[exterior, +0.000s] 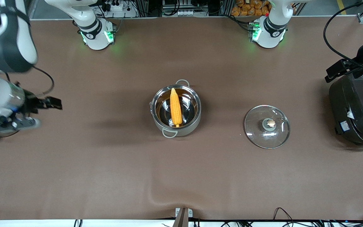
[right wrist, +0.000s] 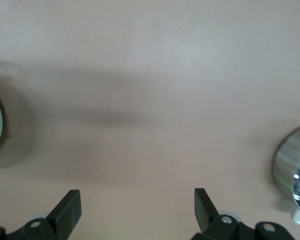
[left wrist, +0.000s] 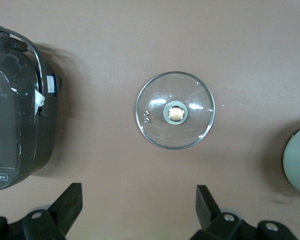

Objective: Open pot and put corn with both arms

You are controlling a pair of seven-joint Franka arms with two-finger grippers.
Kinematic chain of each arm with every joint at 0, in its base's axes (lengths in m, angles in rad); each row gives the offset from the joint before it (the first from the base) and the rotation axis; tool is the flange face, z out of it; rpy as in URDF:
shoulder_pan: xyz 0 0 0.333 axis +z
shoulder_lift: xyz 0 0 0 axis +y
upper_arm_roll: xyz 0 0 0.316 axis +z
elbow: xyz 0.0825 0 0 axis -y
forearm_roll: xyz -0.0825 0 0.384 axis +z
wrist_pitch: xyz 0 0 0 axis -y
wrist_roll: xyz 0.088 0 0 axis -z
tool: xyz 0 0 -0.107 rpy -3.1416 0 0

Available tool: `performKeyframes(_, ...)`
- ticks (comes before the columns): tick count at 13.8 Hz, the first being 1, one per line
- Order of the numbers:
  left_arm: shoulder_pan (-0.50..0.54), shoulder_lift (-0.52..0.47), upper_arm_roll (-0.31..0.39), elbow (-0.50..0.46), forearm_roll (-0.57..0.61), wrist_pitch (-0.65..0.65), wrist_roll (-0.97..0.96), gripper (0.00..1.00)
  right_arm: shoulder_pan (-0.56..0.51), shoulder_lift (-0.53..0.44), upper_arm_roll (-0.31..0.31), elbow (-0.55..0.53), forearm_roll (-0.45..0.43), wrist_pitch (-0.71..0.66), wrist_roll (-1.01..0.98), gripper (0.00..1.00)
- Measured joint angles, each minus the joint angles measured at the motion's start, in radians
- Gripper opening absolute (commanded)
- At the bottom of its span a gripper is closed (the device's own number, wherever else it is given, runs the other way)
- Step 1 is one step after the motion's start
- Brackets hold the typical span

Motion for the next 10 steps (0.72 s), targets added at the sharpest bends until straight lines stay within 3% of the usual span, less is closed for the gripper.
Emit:
performKeyframes(4,-0.012,-0.007,-0.012,0.001,0.000,-0.025,0.007,1.00,-0.004,-0.112,-0.035,-0.014,0.000,-0.048,0.000,1.00)
performKeyframes(10,-0.008,-0.010,-0.014,0.008,0.000,-0.028,0.040,1.00,-0.004,-0.167,-0.039,-0.019,0.000,-0.103,0.000,1.00)
